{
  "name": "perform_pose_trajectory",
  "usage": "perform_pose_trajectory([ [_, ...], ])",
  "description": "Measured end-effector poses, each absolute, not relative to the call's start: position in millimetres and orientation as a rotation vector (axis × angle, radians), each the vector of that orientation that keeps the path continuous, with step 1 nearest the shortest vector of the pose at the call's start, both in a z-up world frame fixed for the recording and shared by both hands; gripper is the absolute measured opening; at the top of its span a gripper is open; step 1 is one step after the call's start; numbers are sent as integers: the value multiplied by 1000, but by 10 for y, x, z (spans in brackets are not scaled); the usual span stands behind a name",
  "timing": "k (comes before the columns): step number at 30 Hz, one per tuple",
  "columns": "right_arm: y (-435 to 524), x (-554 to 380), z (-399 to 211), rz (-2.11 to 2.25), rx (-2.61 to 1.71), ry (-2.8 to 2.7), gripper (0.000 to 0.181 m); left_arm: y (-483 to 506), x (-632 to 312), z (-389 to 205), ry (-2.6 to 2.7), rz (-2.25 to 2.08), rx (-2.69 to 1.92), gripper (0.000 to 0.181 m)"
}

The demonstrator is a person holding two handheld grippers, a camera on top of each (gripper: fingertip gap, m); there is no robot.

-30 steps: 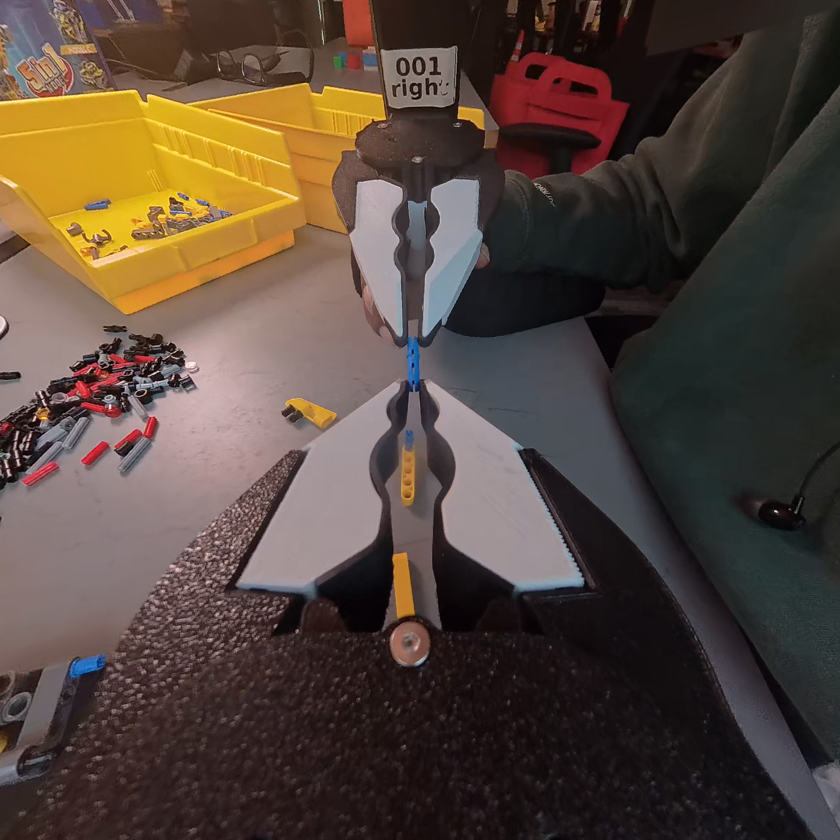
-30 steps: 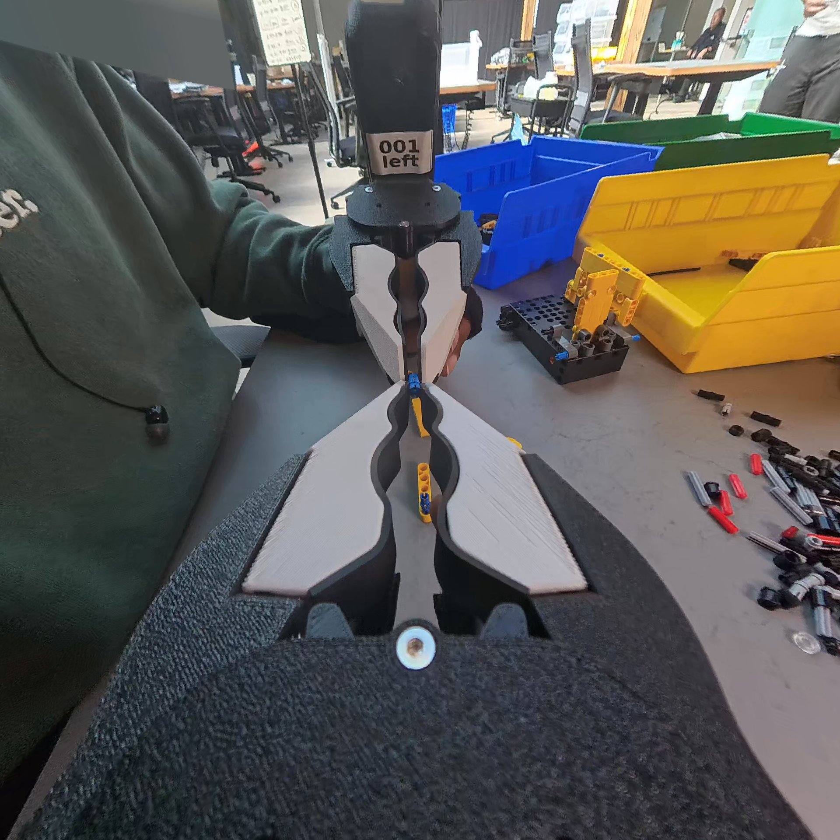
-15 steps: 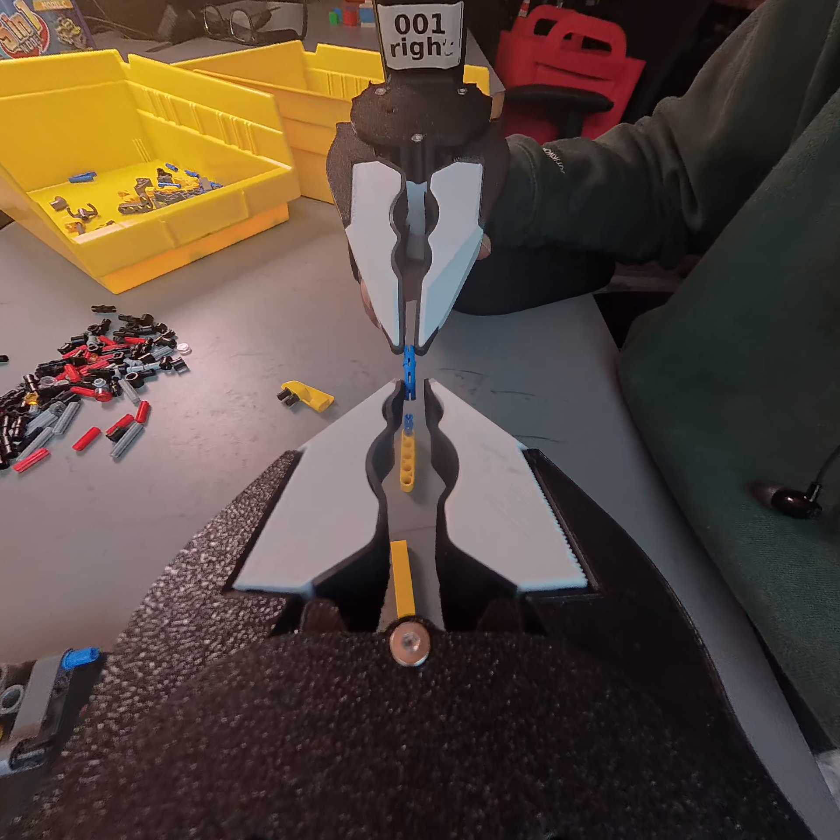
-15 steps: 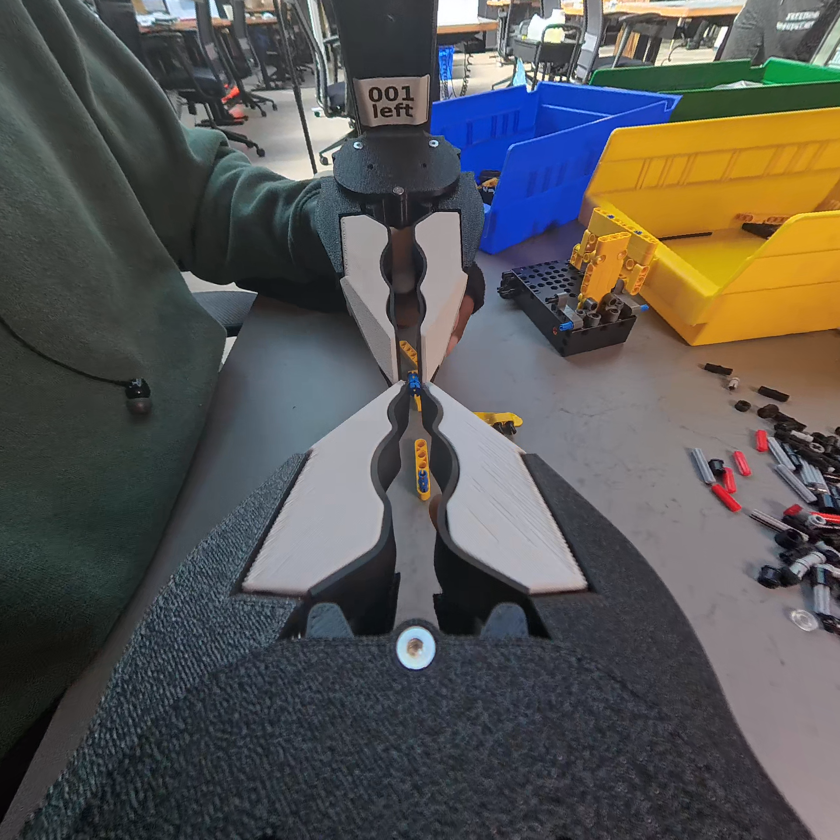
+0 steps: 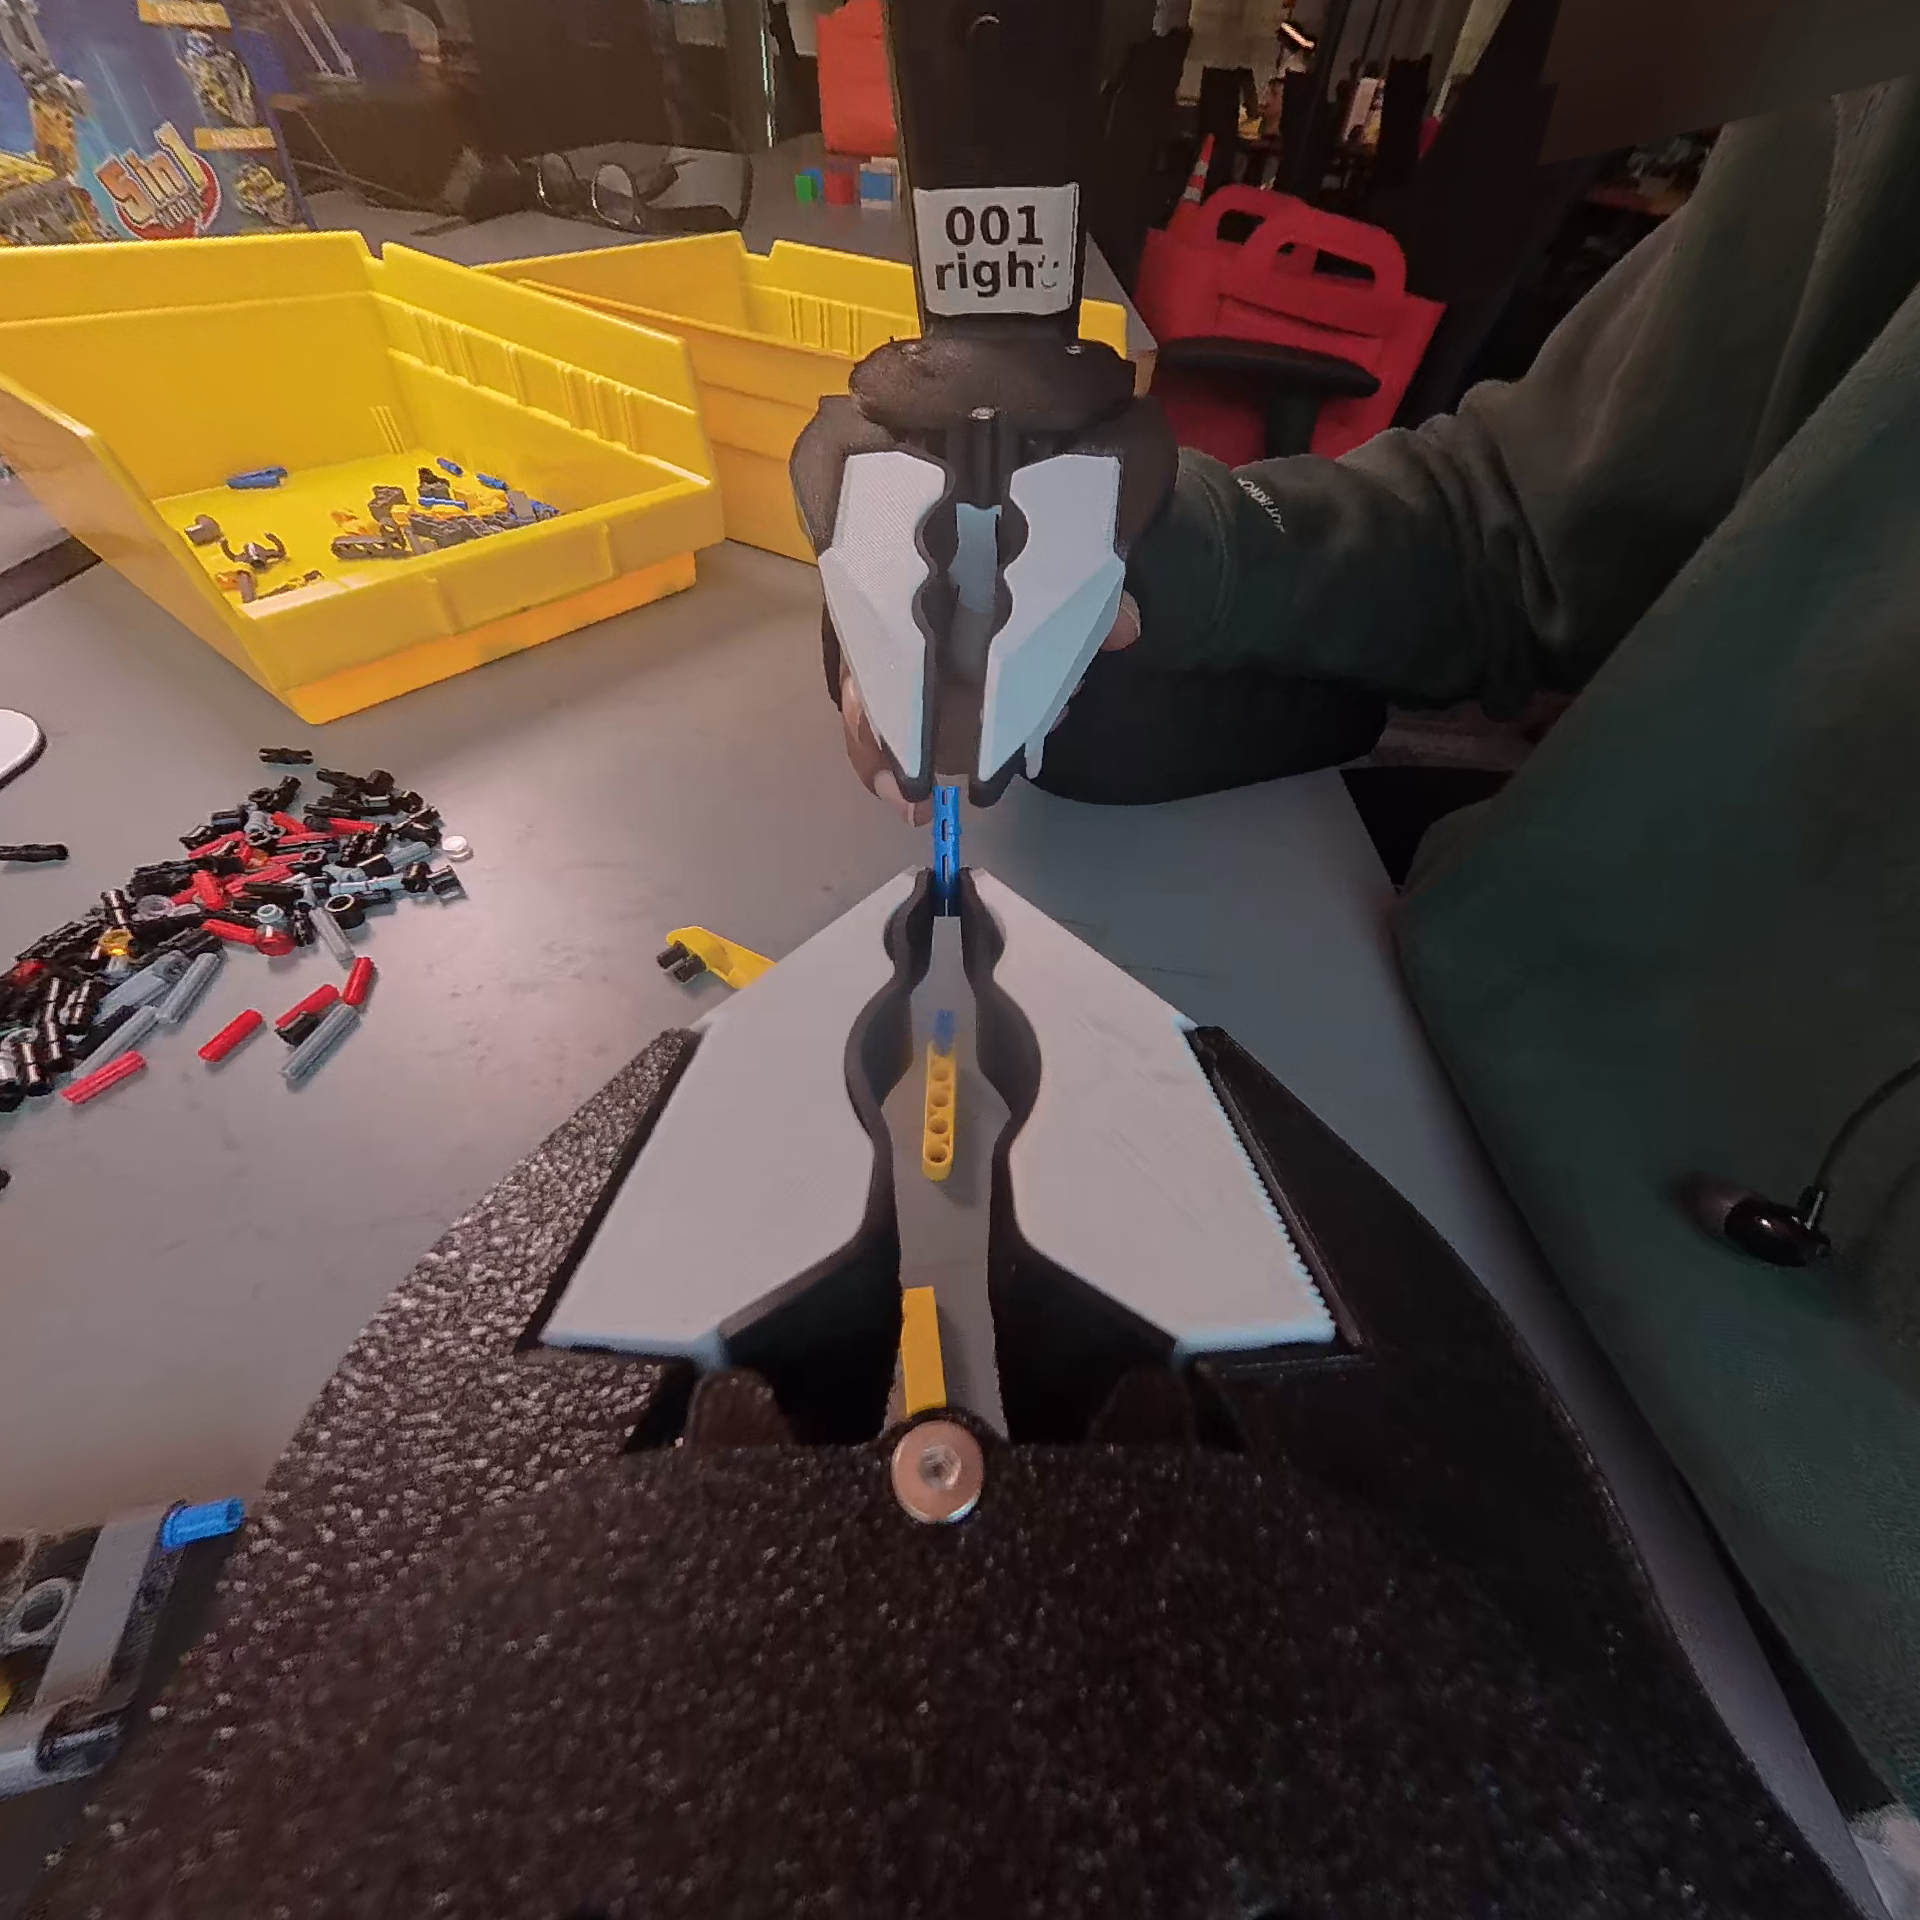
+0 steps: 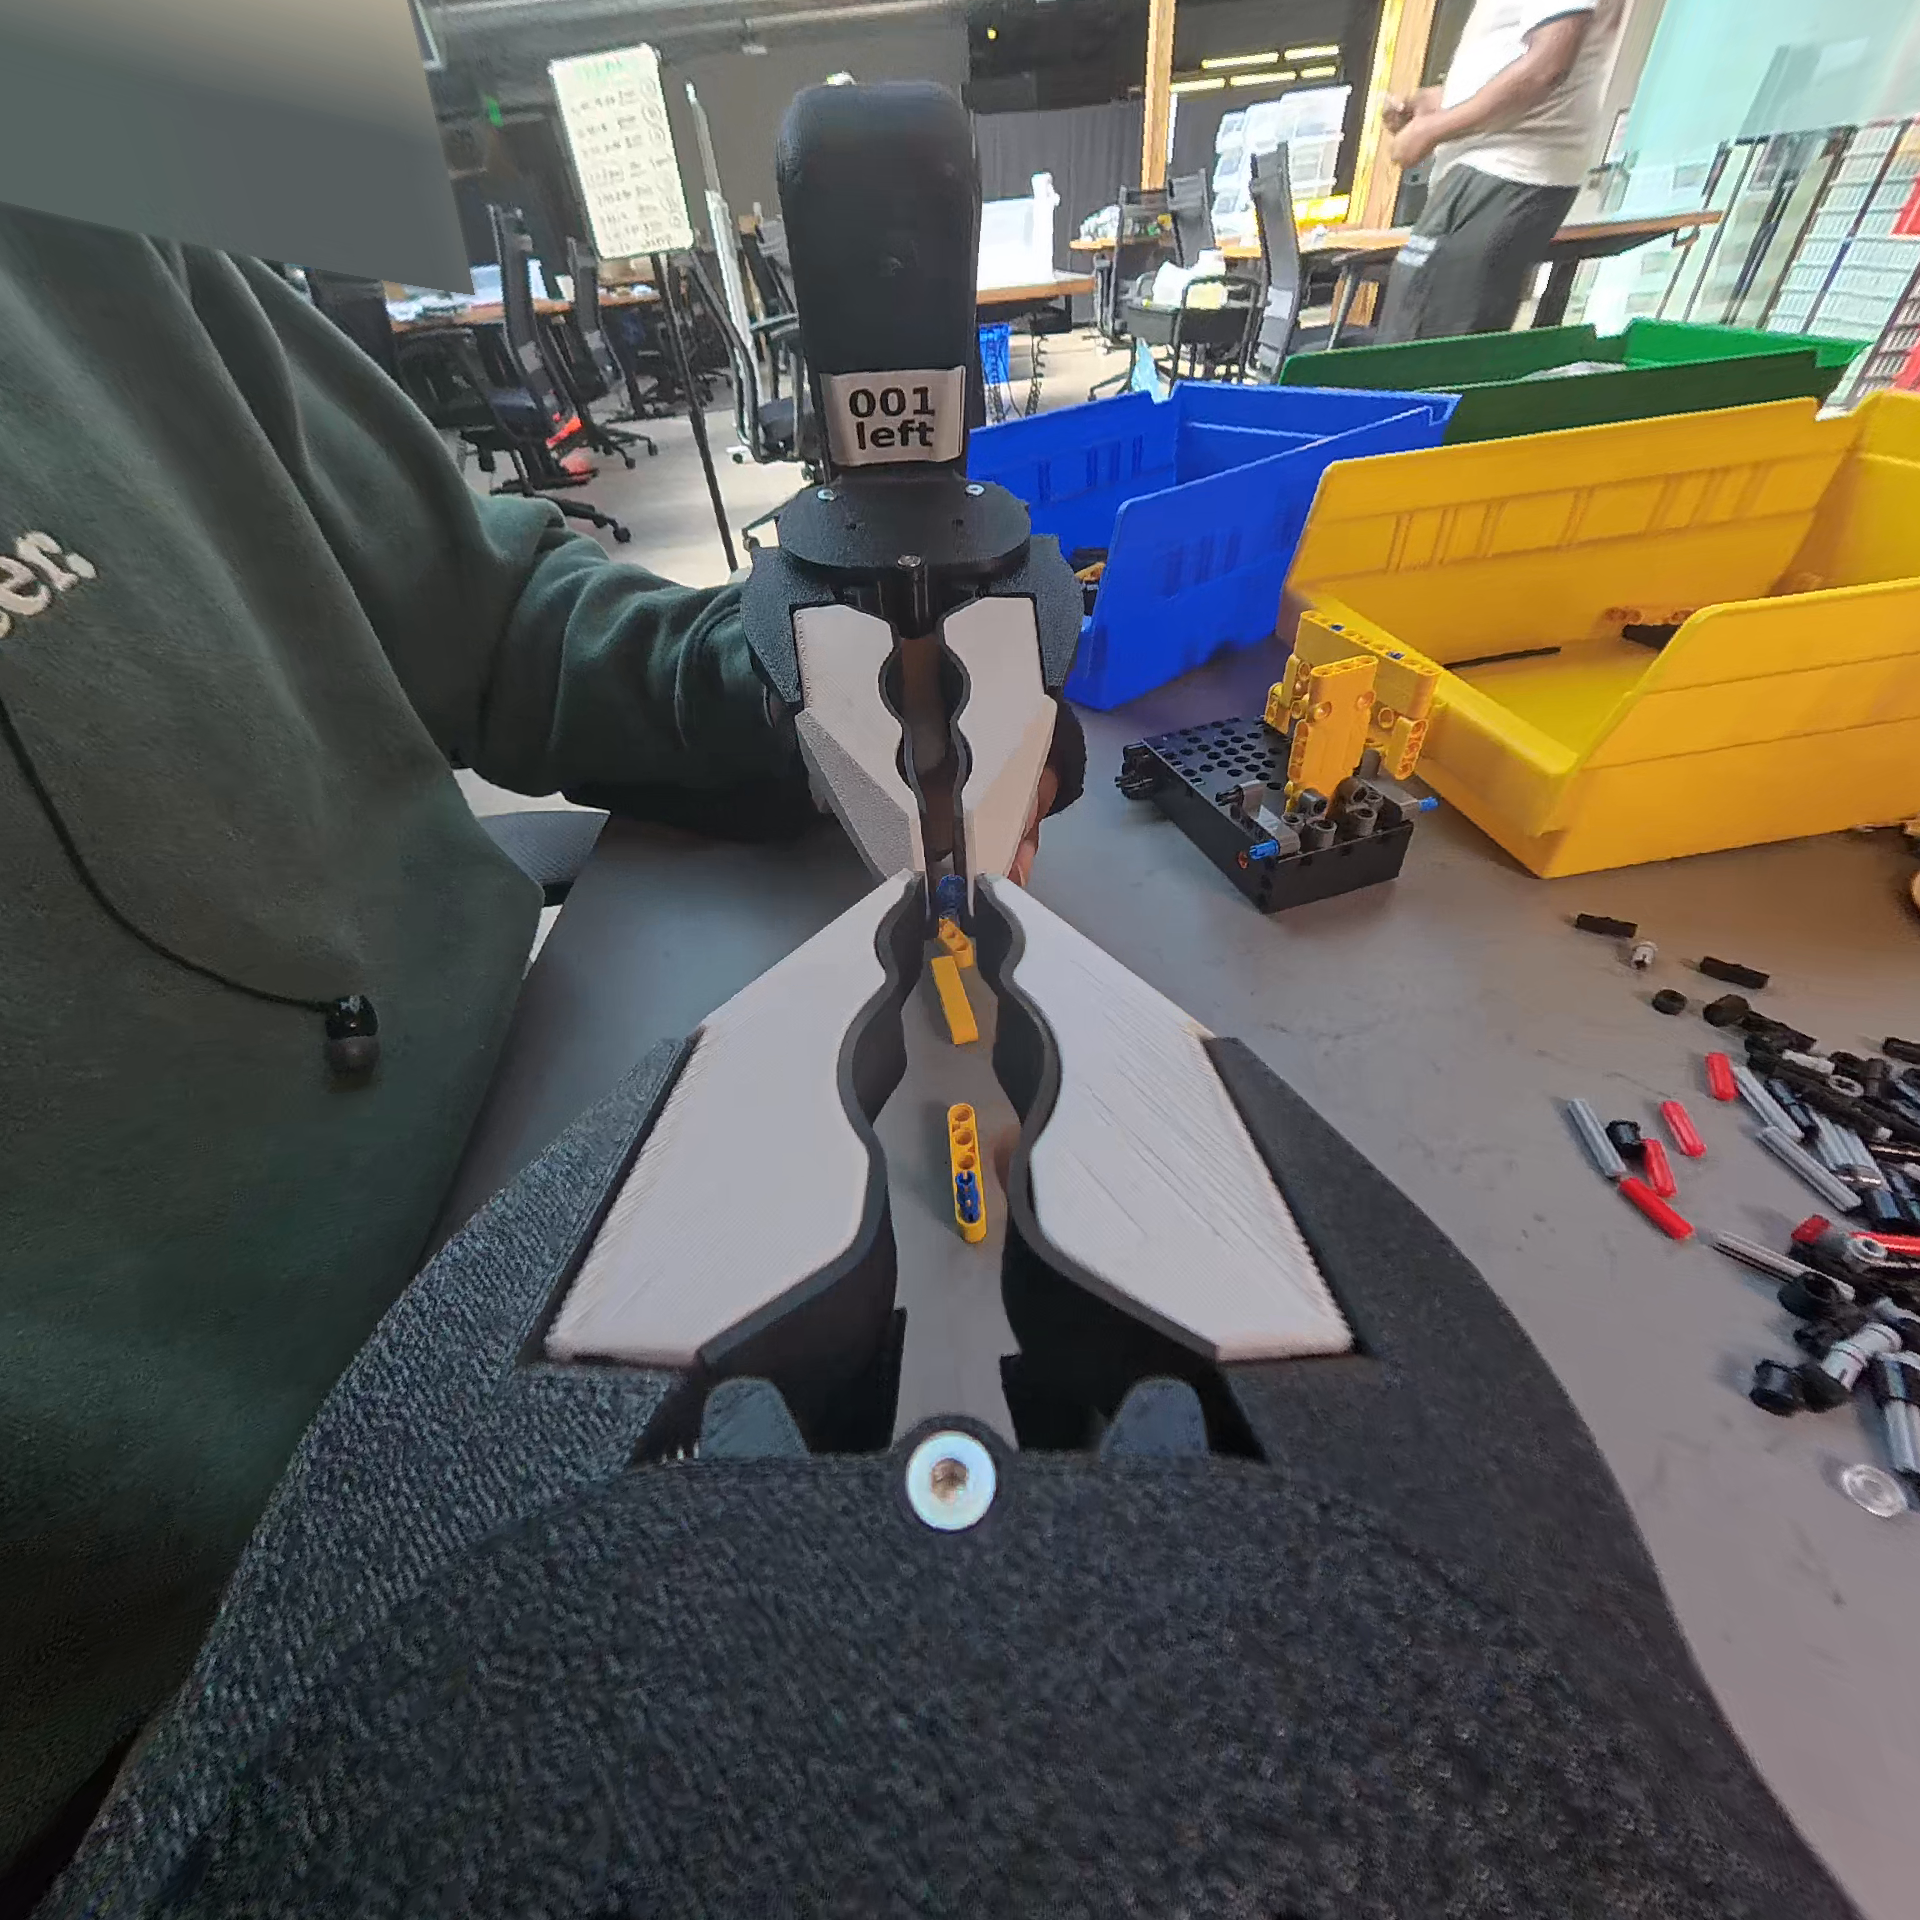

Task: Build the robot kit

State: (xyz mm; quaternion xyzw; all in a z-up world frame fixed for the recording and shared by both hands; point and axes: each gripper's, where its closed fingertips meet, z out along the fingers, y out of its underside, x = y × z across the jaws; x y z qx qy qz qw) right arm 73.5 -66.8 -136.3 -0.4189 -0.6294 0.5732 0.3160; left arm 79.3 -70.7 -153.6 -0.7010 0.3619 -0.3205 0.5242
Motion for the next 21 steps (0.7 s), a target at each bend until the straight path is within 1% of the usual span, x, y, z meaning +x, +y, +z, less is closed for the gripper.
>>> perform_pose_trajectory([
  [2,-652,732,-1364,1500,-1106,-1653,16,-697,775,-1520,856,-764,-1673,3],
  [6,-680,729,-1380,1488,-1094,-1668,16,-699,773,-1505,853,-766,-1667,3],
  [10,-703,709,-1409,1476,-1098,-1681,13,-709,791,-1514,863,-767,-1668,3],
  [12,-719,708,-1427,1469,-1095,-1693,8,-715,797,-1518,869,-767,-1669,3],
  [21,-728,691,-1432,1486,-1111,-1688,5,-726,813,-1546,885,-769,-1678,3],
])
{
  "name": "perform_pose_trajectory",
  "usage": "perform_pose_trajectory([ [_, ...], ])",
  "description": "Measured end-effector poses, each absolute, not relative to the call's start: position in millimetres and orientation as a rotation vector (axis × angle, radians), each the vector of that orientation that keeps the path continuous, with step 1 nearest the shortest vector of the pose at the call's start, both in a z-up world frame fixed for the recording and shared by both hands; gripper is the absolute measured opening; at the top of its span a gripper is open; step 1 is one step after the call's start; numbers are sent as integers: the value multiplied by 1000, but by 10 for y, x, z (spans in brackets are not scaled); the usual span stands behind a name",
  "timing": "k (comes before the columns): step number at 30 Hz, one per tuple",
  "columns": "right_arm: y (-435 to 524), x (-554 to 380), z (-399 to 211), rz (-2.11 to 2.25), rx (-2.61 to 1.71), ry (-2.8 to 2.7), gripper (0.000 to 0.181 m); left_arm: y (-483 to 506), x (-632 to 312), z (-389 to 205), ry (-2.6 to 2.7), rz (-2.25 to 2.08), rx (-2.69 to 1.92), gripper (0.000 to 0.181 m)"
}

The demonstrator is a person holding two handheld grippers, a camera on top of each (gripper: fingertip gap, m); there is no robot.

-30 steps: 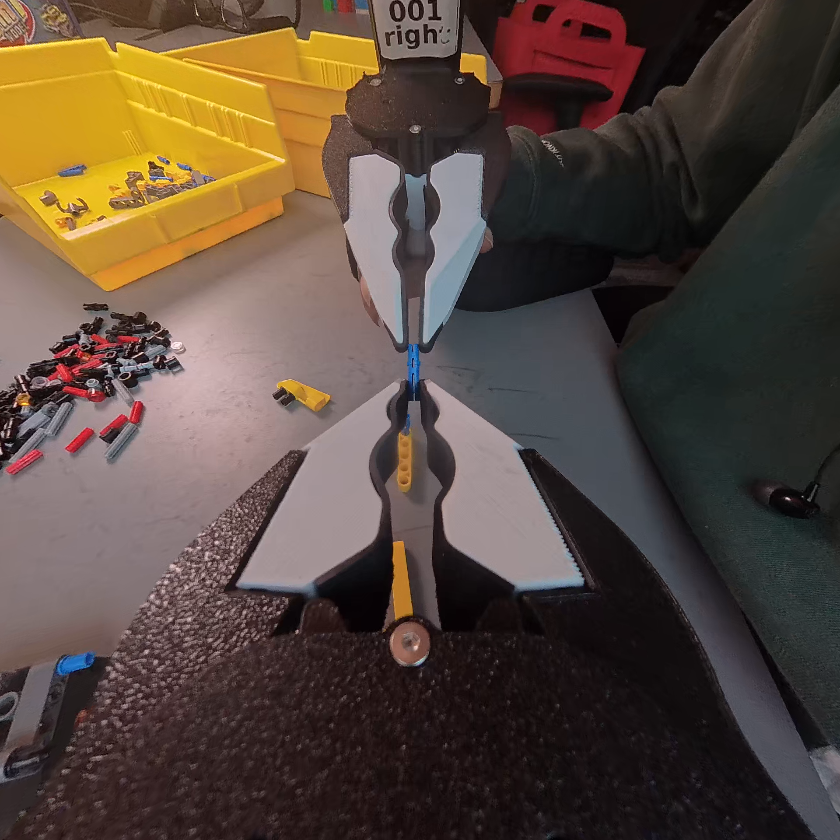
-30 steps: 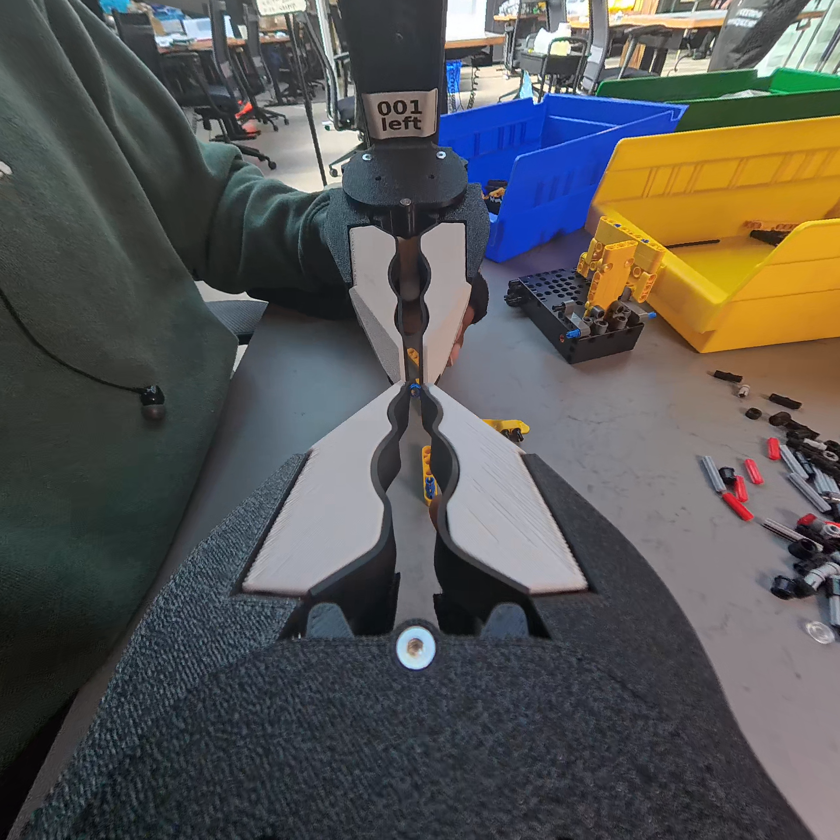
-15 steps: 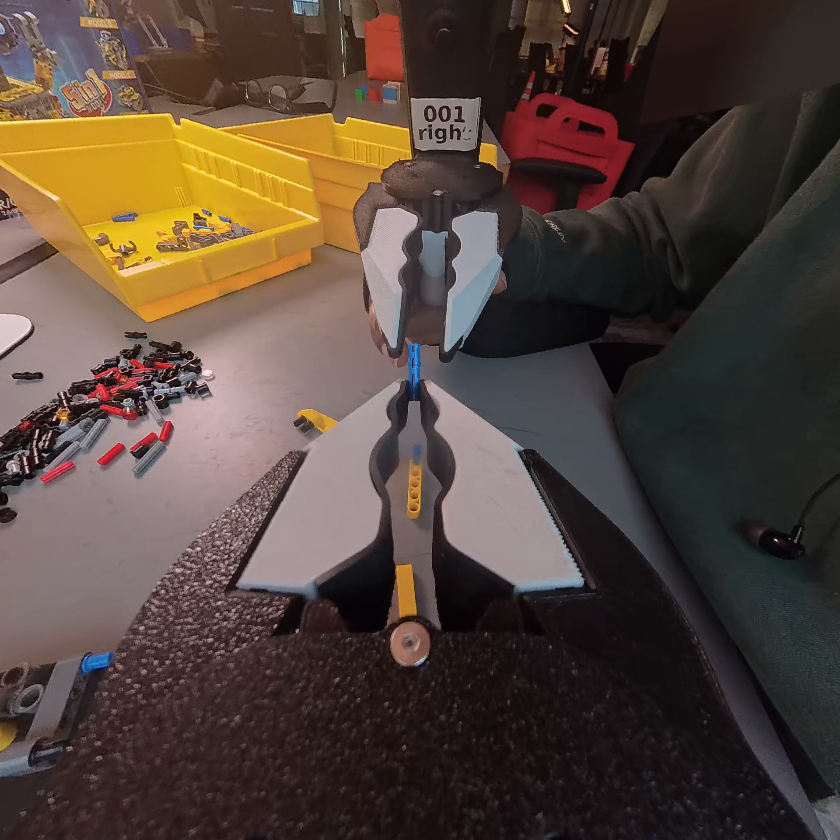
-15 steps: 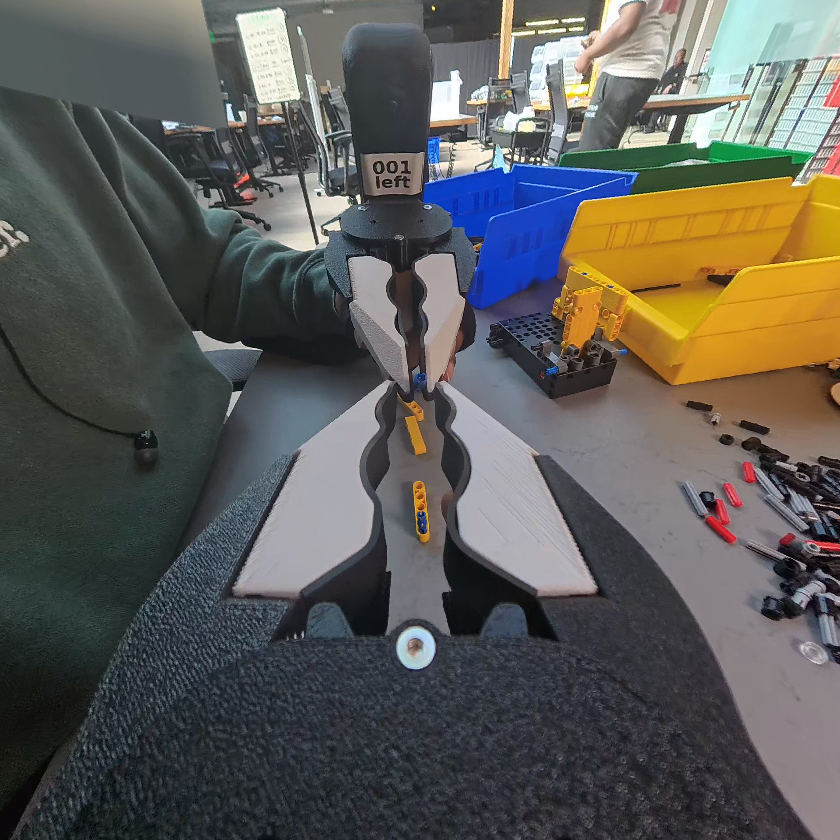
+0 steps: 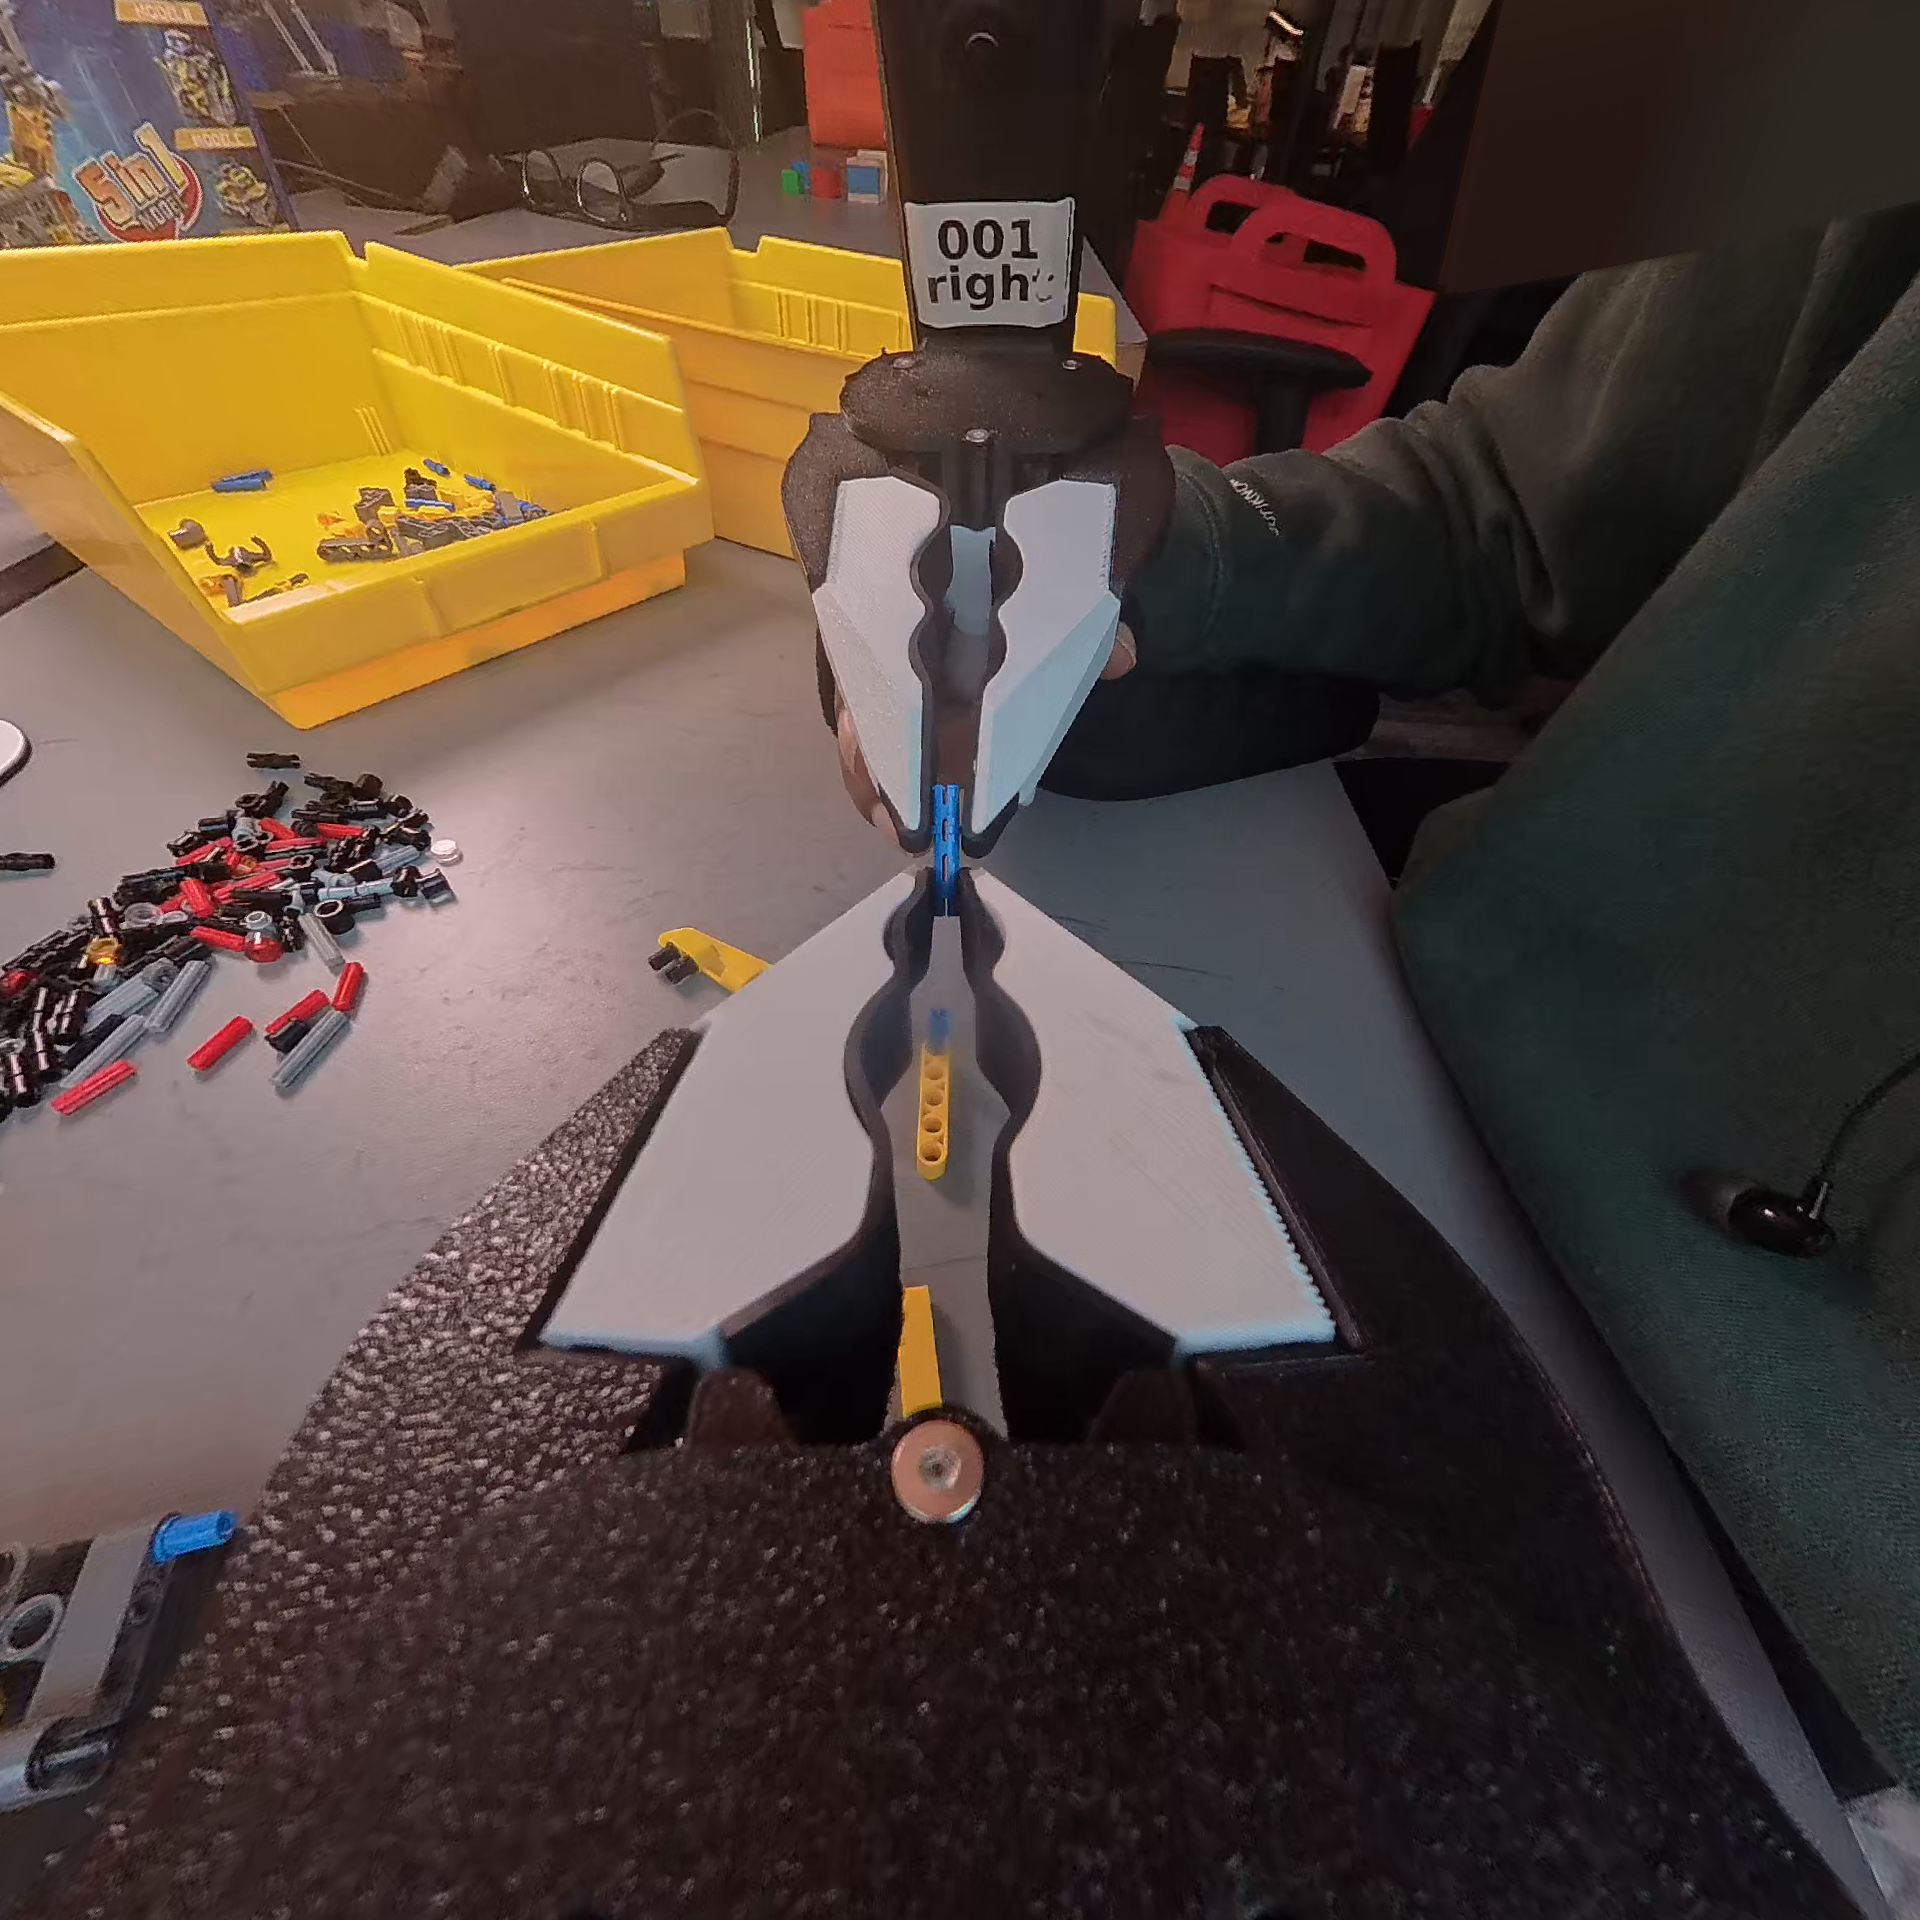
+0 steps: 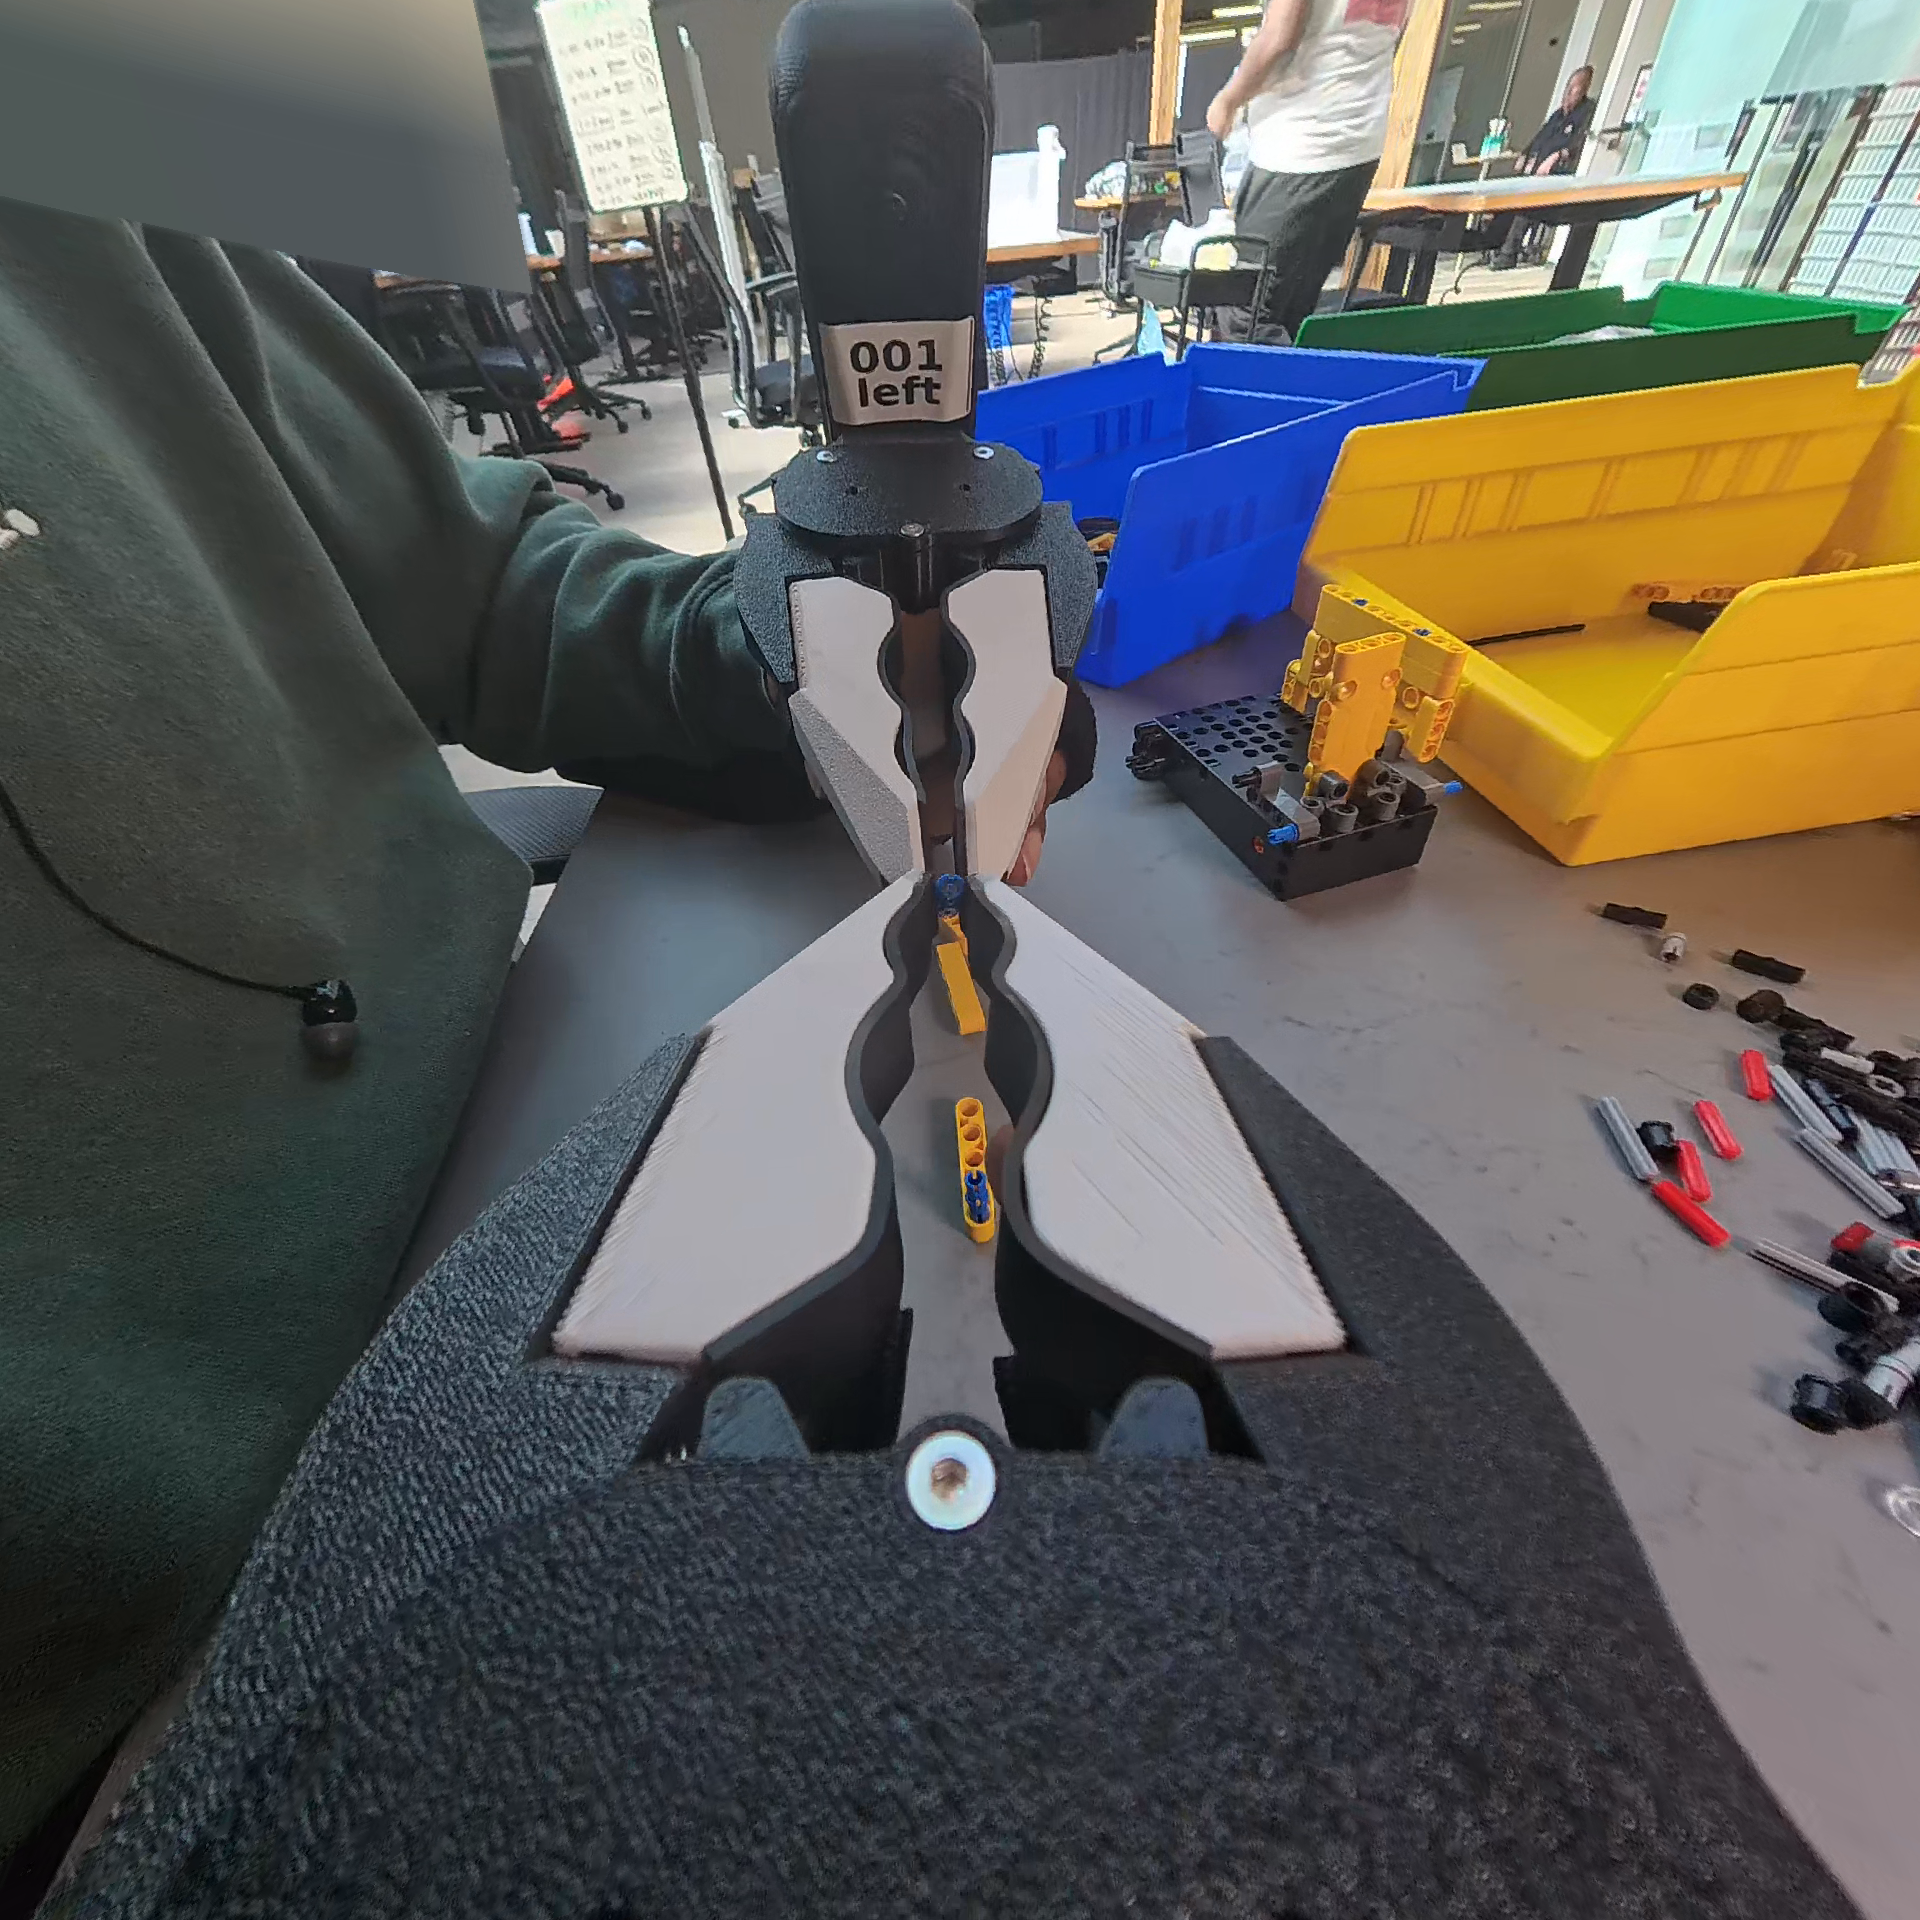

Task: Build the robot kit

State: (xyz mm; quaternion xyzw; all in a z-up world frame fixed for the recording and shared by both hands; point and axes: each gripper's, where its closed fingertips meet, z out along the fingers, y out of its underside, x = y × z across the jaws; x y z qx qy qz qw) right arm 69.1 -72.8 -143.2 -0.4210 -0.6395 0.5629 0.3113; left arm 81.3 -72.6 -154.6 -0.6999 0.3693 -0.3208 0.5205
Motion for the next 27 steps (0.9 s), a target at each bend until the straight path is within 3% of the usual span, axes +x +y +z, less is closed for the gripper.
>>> perform_pose_trajectory([
  [12,-744,676,-2043,991,-1181,-2239,5,-807,685,-2239,1119,-570,-1996,18],
  [27,-775,638,-2233,756,-1166,-2468,4,-785,710,-2416,1152,-484,-2088,6],
])
